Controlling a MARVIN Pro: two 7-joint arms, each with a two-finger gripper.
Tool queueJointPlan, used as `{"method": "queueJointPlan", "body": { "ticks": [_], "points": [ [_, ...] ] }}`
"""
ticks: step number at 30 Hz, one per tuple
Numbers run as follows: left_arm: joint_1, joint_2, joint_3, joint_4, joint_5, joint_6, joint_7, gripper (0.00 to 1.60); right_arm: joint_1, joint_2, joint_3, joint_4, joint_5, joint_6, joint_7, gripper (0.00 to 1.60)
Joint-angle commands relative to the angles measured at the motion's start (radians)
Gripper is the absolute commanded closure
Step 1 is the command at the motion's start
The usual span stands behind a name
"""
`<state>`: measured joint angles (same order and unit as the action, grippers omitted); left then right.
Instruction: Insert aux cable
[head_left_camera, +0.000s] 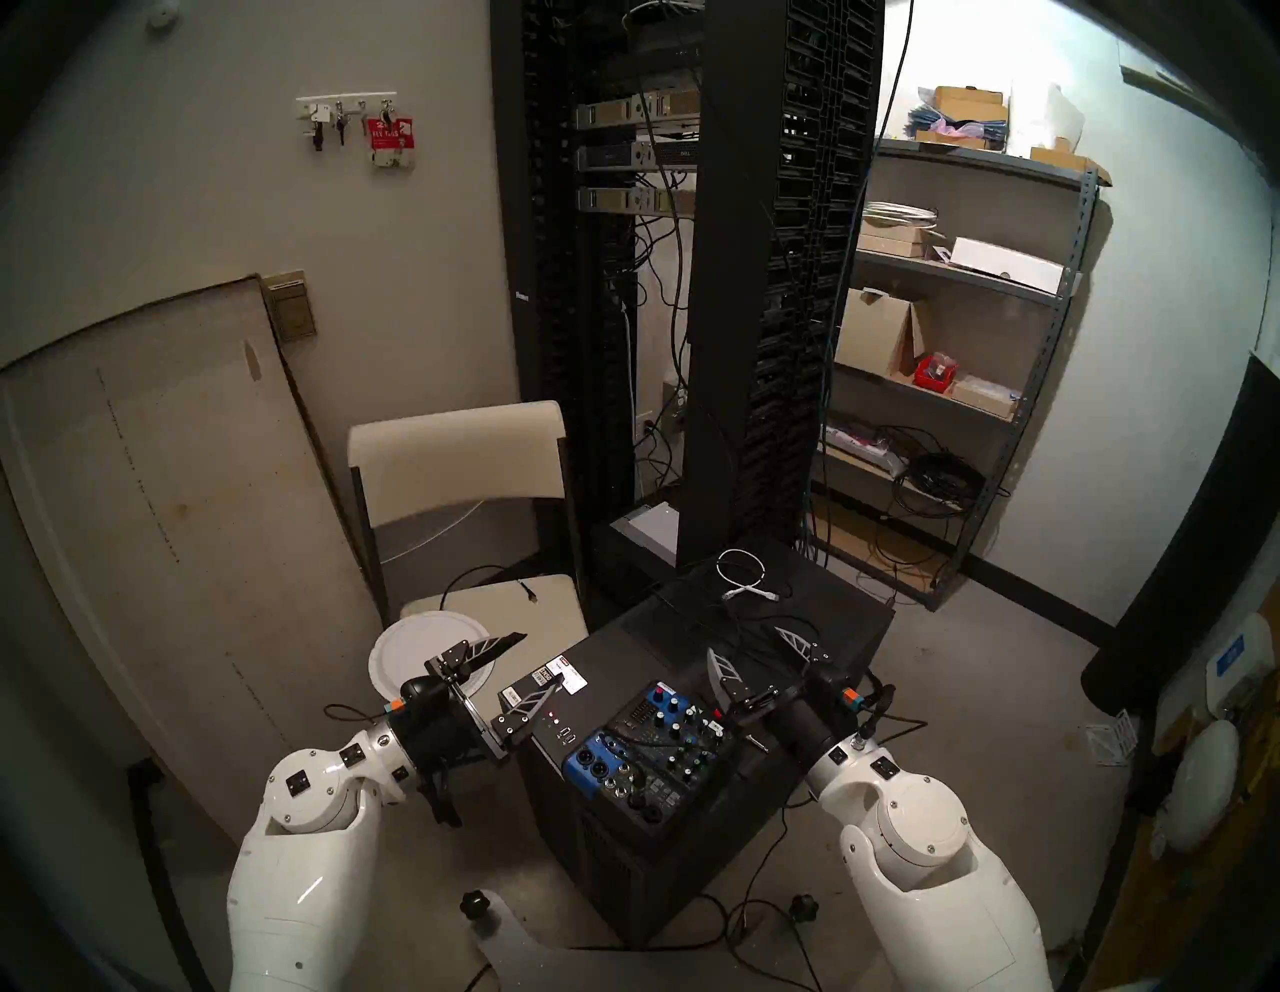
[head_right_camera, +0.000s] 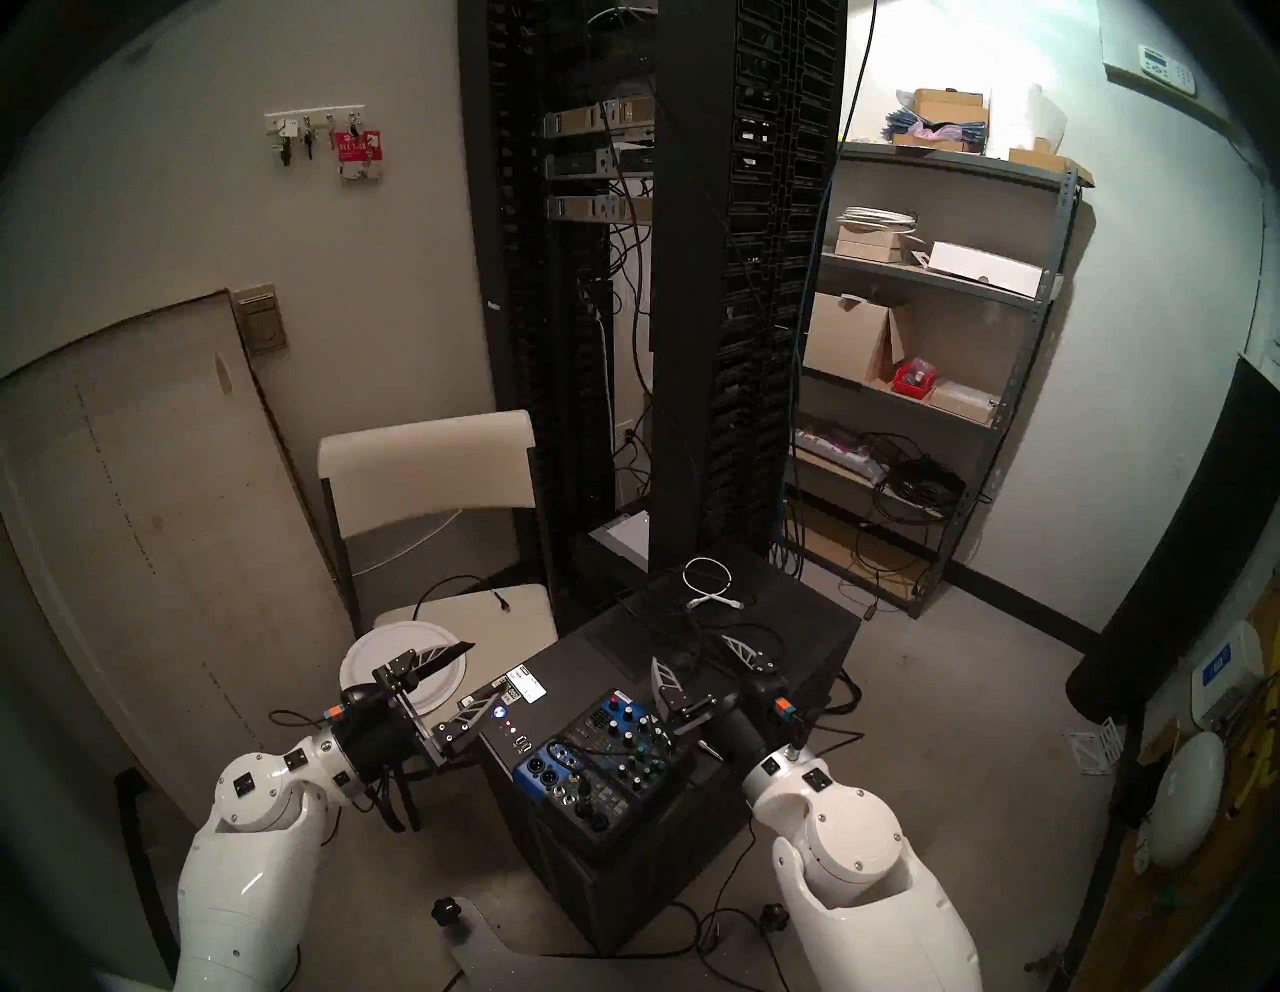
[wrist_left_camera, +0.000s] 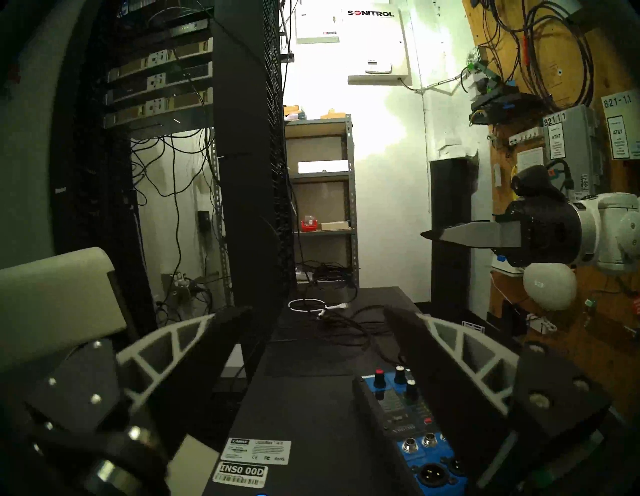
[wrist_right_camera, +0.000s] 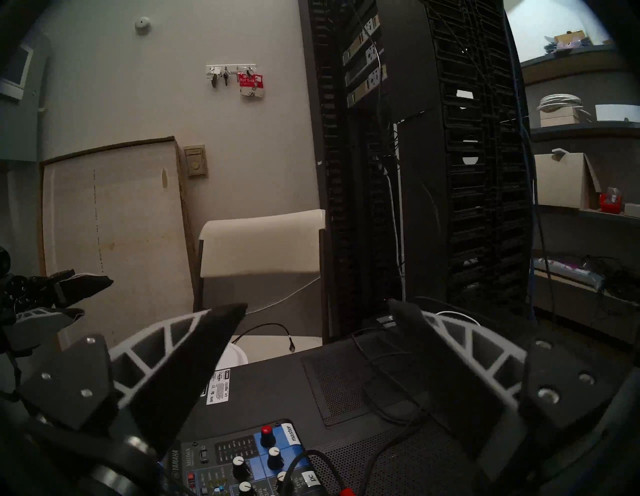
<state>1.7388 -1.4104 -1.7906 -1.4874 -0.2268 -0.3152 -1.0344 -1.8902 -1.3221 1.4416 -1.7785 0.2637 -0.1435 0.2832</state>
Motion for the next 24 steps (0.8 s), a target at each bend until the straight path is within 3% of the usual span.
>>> {"method": "queueJointPlan", "body": {
  "ticks": [1, 24],
  "points": [
    [-0.059, -0.007, 0.008, -0.001, 0.012, -0.015, 0.021, 0.07, 0.011, -0.003, 0.016, -0.018, 0.007, -0.017, -0.005, 0.0],
    [-0.176, -0.036, 0.02, 0.061, 0.065, -0.026, 0.116, 0.08, 0.034, -0.001, 0.076, 0.029, 0.022, -0.034, -0.025, 0.0]
  ]
}}
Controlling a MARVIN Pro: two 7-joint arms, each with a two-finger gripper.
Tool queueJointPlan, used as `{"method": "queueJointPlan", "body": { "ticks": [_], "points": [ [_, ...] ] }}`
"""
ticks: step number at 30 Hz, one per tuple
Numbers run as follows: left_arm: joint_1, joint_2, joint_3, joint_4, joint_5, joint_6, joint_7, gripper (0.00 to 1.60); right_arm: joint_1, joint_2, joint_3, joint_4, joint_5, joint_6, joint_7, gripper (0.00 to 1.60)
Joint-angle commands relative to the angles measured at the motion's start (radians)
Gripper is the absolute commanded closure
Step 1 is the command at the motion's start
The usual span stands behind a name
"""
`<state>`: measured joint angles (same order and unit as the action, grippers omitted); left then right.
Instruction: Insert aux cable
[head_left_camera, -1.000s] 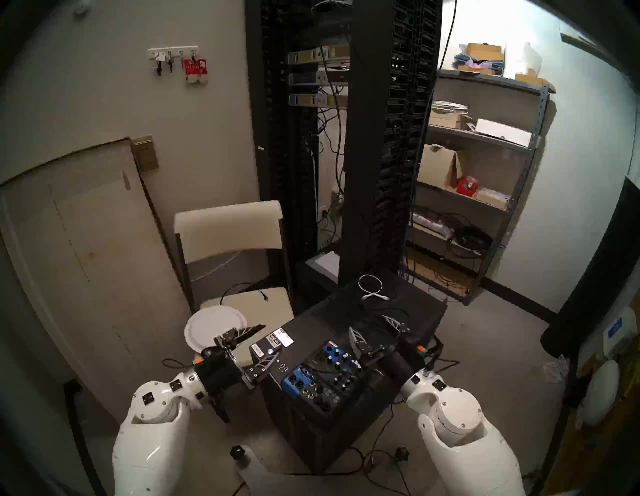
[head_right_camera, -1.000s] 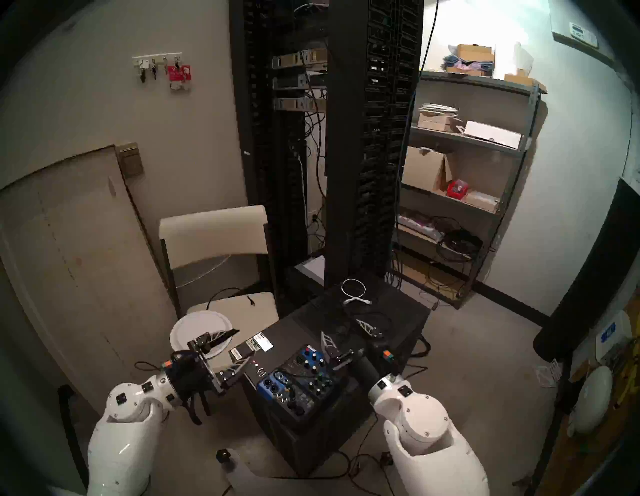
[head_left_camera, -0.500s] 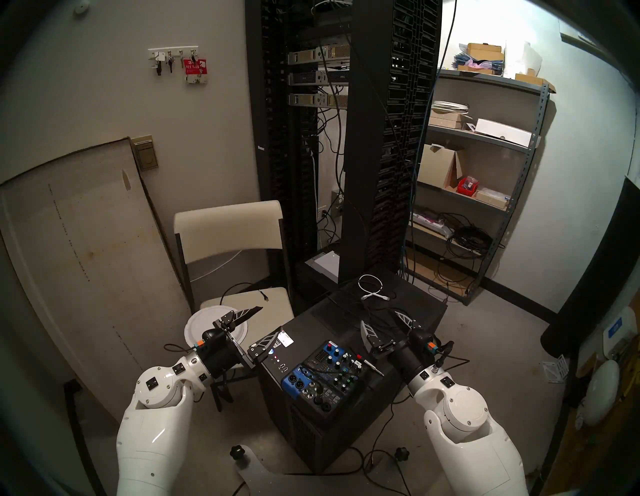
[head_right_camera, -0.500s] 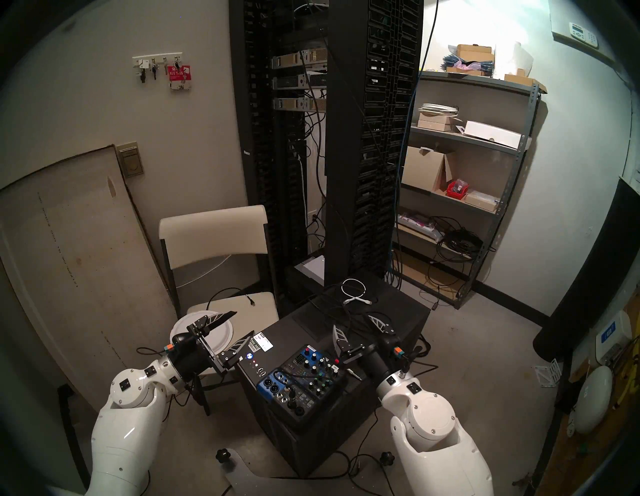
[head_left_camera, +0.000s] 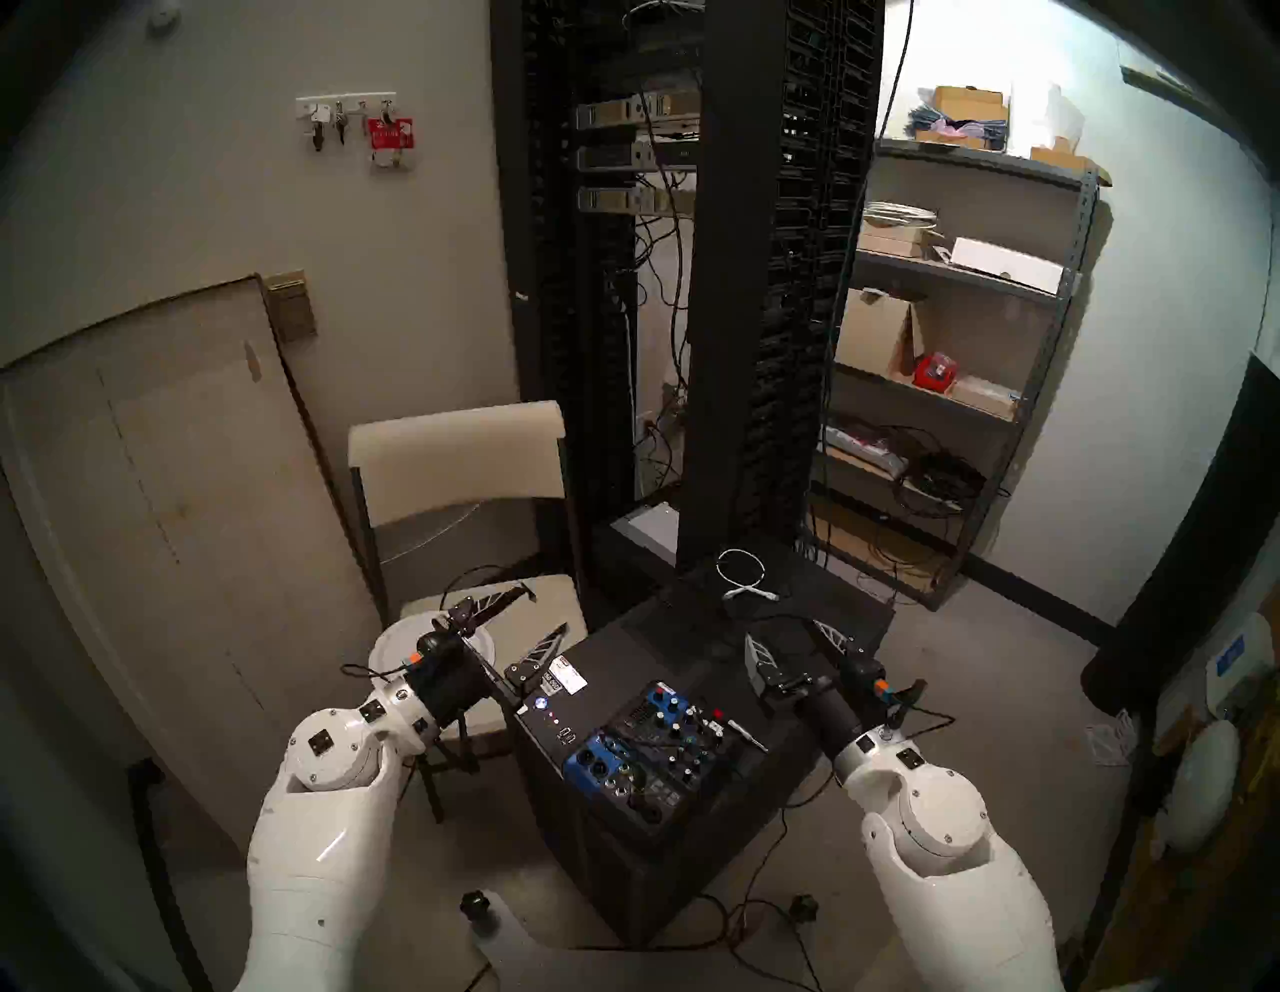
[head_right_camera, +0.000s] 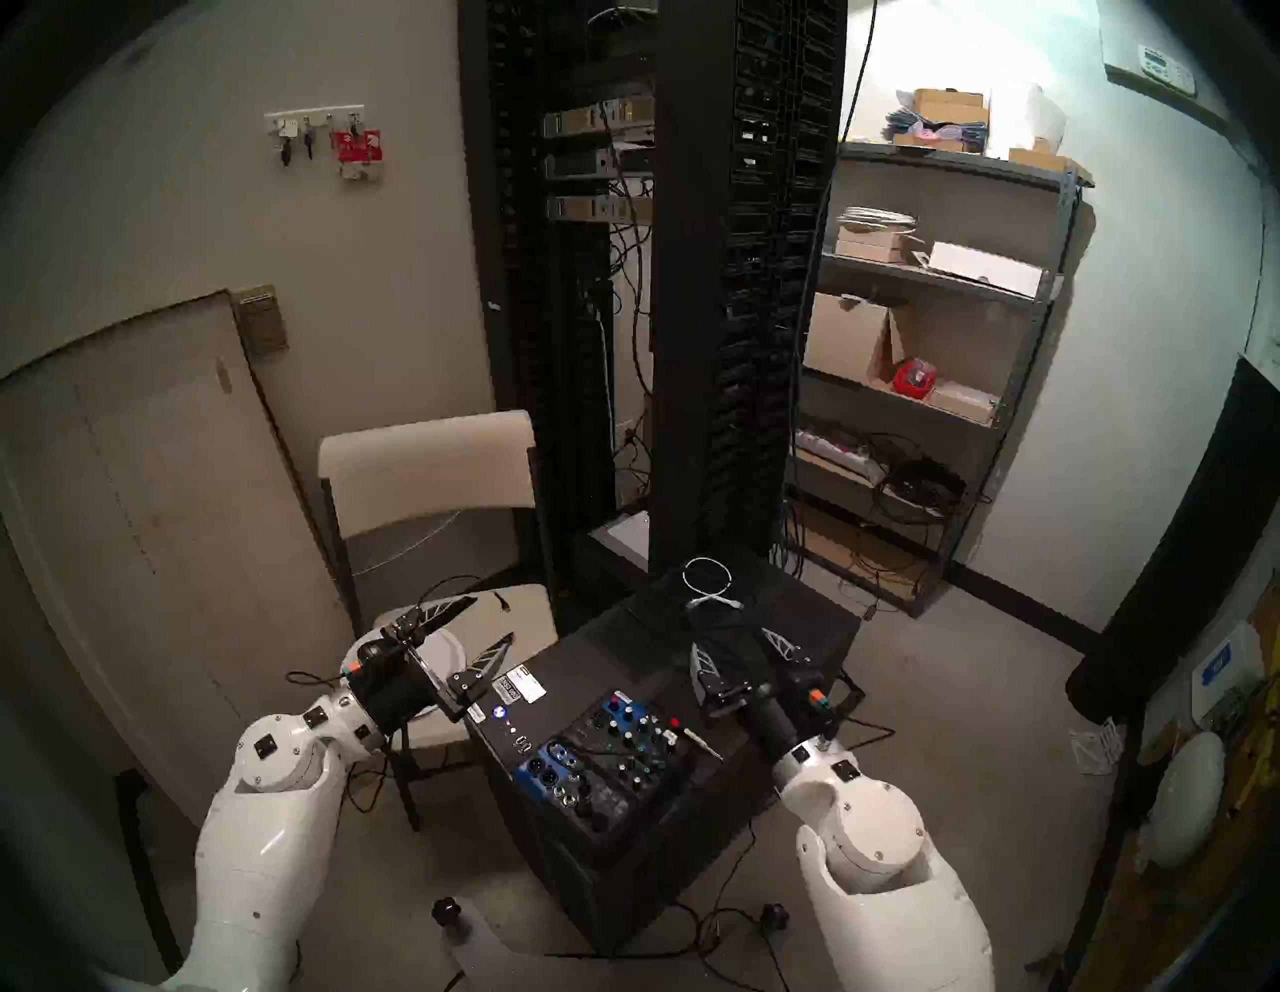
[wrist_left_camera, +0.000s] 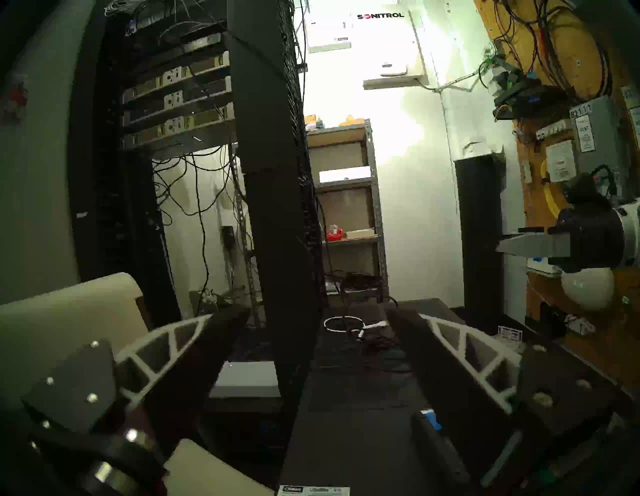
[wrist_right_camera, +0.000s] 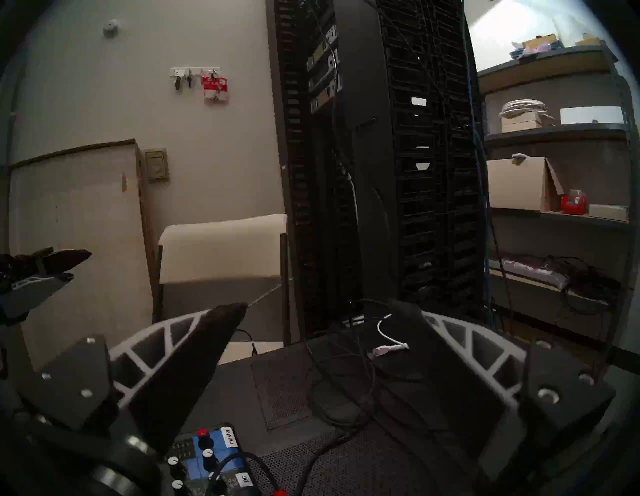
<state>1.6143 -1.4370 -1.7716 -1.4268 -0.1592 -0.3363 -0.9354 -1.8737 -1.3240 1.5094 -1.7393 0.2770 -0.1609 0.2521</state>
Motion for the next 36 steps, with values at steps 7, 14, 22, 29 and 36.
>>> {"method": "queueJointPlan", "body": {
  "ticks": [7, 14, 22, 29, 36],
  "points": [
    [-0.064, -0.009, 0.005, 0.013, 0.009, -0.004, 0.032, 0.09, 0.019, -0.001, 0.014, -0.008, 0.01, -0.015, 0.006, 0.0],
    [-0.067, -0.008, 0.007, 0.024, 0.008, -0.01, 0.037, 0.08, 0.021, -0.002, 0.019, -0.004, 0.011, -0.016, 0.012, 0.0],
    [-0.064, -0.011, 0.007, 0.018, 0.005, -0.011, 0.042, 0.09, 0.023, -0.004, 0.022, 0.0, 0.009, -0.017, 0.022, 0.0],
    [-0.064, -0.01, 0.009, 0.018, 0.004, -0.011, 0.044, 0.09, 0.021, -0.011, 0.024, 0.002, -0.002, -0.03, 0.018, 0.0],
    [-0.064, -0.009, 0.01, 0.018, 0.004, -0.011, 0.045, 0.09, 0.021, -0.014, 0.026, 0.002, -0.005, -0.03, 0.021, 0.0]
  ]
}}
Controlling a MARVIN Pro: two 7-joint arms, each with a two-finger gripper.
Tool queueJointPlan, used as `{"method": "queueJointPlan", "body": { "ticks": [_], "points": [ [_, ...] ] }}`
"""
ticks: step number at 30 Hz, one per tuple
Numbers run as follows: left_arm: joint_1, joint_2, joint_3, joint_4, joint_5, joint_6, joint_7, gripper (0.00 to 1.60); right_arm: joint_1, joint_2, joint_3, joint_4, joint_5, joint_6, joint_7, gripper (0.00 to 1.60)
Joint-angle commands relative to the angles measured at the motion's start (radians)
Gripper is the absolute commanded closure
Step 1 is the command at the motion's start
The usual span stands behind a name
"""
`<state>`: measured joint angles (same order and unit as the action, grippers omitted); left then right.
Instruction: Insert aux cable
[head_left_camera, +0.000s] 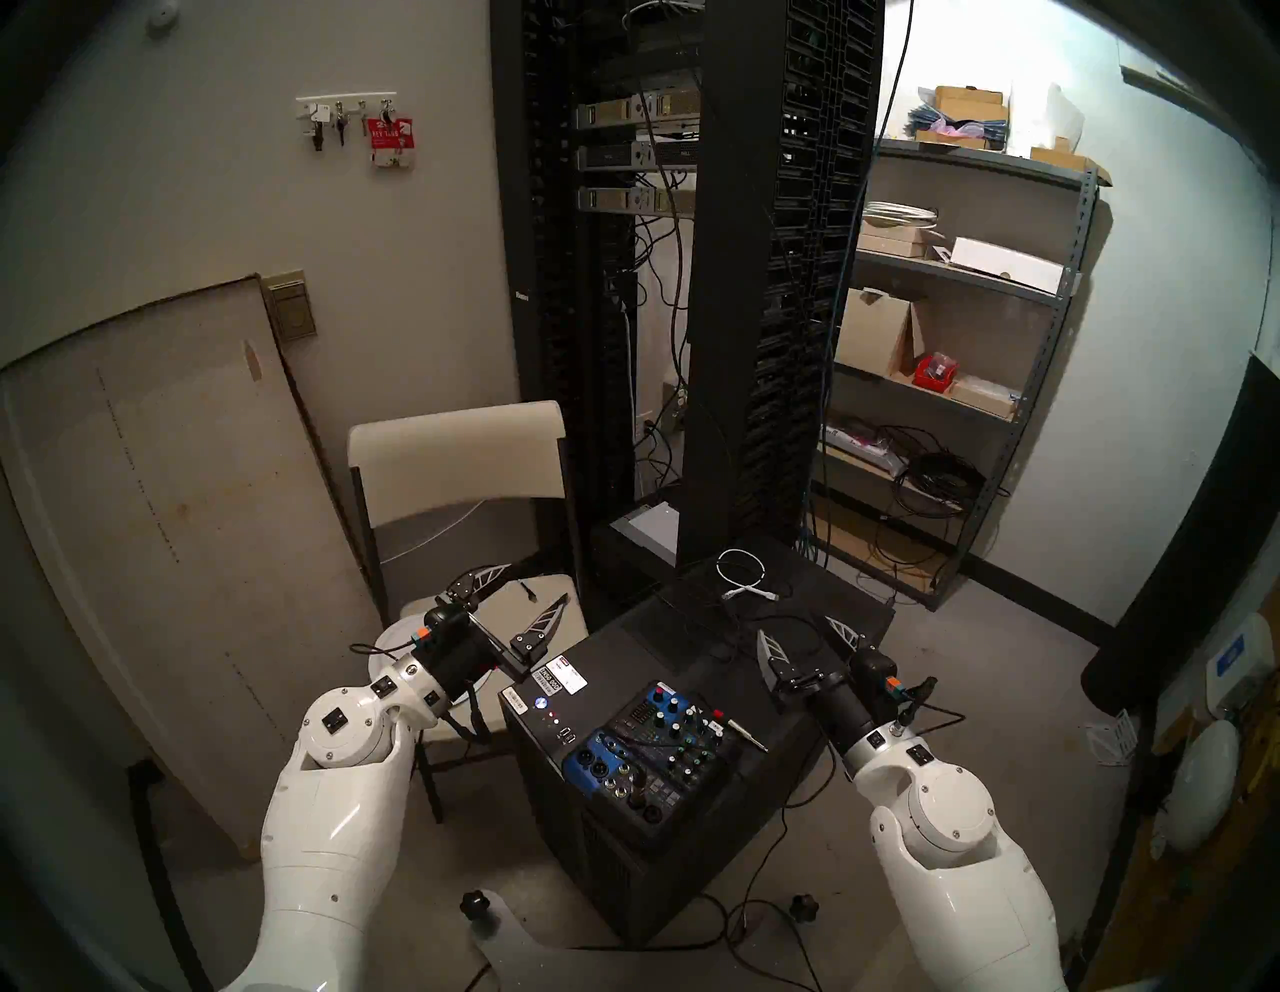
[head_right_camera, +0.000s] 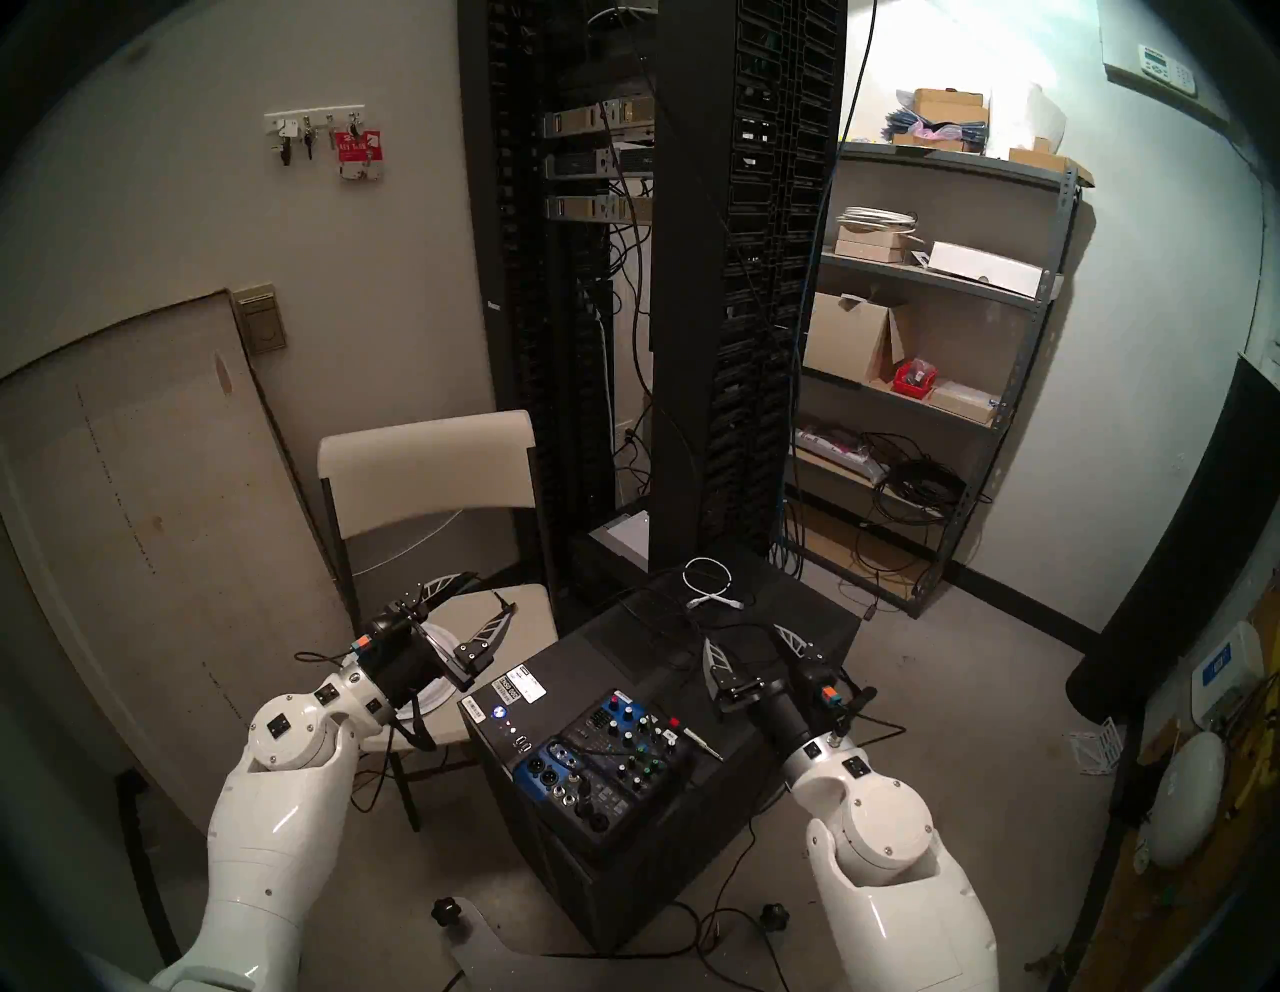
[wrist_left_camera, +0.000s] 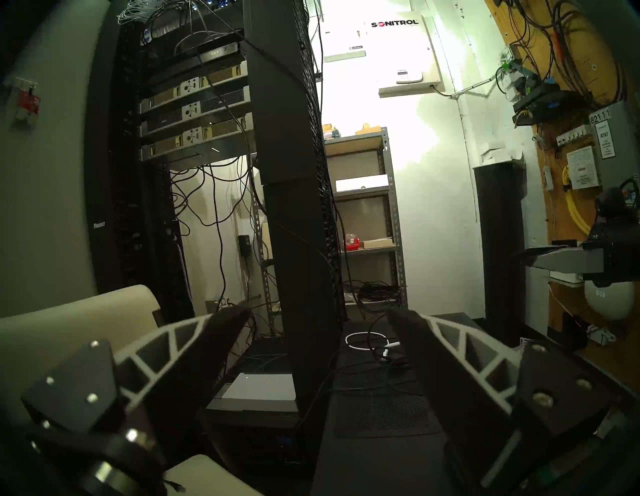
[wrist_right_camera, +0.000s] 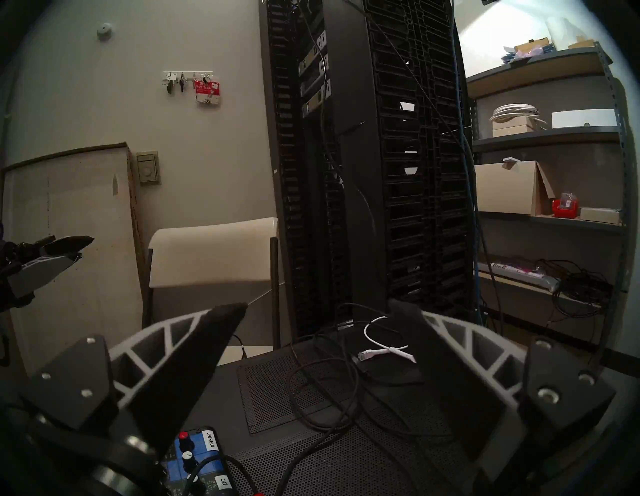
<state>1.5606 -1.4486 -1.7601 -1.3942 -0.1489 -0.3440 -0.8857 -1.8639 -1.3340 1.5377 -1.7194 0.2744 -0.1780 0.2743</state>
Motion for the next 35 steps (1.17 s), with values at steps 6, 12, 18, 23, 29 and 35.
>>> {"method": "queueJointPlan", "body": {
  "ticks": [6, 12, 18, 23, 29, 35],
  "points": [
    [-0.01, 0.003, -0.002, -0.015, -0.007, -0.004, -0.005, 0.09, 0.011, -0.008, 0.001, -0.018, -0.005, -0.013, 0.001, 0.0],
    [-0.01, 0.002, -0.002, -0.015, -0.006, -0.004, -0.006, 0.09, 0.011, -0.011, 0.003, -0.018, -0.007, -0.012, 0.004, 0.0],
    [-0.01, 0.002, -0.003, -0.015, -0.006, -0.004, -0.006, 0.09, 0.011, -0.014, 0.006, -0.018, -0.01, -0.012, 0.006, 0.0],
    [-0.01, 0.002, -0.003, -0.015, -0.006, -0.004, -0.007, 0.09, 0.011, -0.017, 0.008, -0.018, -0.011, -0.011, 0.009, 0.0],
    [-0.01, 0.001, -0.003, -0.015, -0.006, -0.004, -0.007, 0.09, 0.011, -0.02, 0.01, -0.018, -0.014, -0.01, 0.012, 0.0],
    [-0.011, 0.001, -0.004, -0.015, -0.005, -0.004, -0.007, 0.09, 0.011, -0.023, 0.012, -0.018, -0.016, -0.01, 0.014, 0.0]
  ]
}}
